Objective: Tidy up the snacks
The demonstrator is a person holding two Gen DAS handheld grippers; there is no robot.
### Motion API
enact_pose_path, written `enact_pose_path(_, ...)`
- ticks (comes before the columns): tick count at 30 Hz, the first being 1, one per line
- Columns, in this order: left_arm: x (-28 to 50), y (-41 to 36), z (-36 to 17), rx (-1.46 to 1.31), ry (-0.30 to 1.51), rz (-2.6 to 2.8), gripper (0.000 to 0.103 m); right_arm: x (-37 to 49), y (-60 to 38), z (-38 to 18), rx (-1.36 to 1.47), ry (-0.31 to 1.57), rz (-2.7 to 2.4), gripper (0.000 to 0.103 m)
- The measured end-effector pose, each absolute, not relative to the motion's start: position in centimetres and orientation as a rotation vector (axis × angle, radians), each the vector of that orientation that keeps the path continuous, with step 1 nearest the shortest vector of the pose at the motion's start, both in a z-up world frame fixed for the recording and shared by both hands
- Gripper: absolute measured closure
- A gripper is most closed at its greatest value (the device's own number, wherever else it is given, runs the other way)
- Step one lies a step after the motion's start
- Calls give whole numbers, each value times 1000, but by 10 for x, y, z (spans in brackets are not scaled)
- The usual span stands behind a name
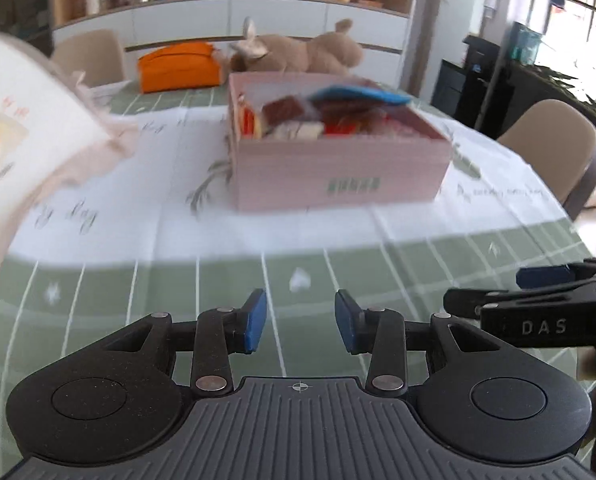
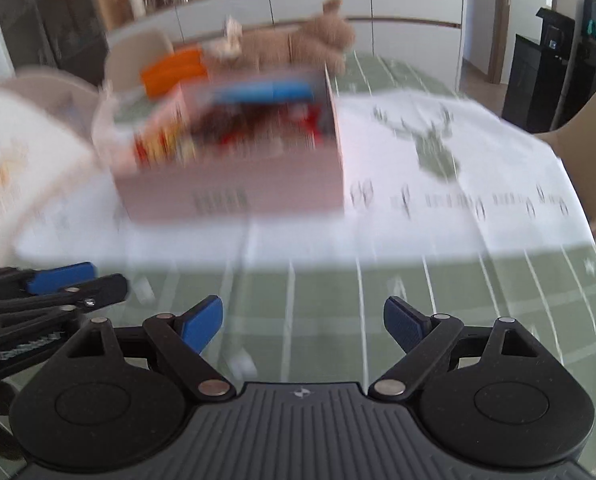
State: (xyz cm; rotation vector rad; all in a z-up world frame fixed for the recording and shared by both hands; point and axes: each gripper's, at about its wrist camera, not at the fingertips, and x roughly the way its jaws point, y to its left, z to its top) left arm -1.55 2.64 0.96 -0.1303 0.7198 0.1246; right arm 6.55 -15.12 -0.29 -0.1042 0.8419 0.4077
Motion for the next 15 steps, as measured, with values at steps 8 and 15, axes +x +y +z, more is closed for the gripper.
enact_pose_path(8,-31,3,-9,-63,647,230,60,43,-157,-26,-145,729,359,0)
enact_pose_path(15,-37,-8,-14,-62,604,229,59,39,-164,-32,-149,631,416,0)
